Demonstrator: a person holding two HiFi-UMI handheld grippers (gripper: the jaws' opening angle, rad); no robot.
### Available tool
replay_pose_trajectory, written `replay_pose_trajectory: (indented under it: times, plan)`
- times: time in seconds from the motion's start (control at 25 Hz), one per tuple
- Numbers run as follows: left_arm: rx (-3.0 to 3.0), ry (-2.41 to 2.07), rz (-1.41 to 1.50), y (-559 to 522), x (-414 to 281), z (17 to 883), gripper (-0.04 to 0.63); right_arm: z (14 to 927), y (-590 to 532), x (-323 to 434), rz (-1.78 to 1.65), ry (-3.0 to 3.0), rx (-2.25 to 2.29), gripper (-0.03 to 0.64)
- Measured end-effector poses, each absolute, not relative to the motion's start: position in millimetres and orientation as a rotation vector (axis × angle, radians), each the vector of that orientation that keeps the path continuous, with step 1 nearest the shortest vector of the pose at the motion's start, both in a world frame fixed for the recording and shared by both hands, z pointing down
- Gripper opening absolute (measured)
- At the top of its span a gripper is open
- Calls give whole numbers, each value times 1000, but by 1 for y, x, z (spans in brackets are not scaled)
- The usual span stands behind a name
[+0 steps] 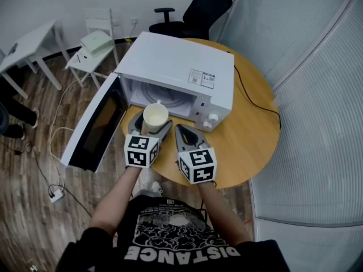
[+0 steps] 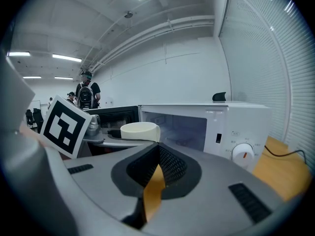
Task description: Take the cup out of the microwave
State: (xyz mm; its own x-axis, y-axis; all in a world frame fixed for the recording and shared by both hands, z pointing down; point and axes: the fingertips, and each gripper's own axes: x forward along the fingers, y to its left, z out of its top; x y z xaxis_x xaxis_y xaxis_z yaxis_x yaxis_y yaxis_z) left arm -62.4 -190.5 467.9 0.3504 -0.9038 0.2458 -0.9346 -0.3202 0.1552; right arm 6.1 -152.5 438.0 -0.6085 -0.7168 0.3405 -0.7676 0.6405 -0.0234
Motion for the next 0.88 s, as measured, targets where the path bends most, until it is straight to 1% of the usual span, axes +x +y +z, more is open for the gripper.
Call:
replay_pose_trajectory:
  times: [0.88]
  plan:
    - [2291,-1752,130,-104,-43,447,434,427,-90,31,202,-2633,1126,15]
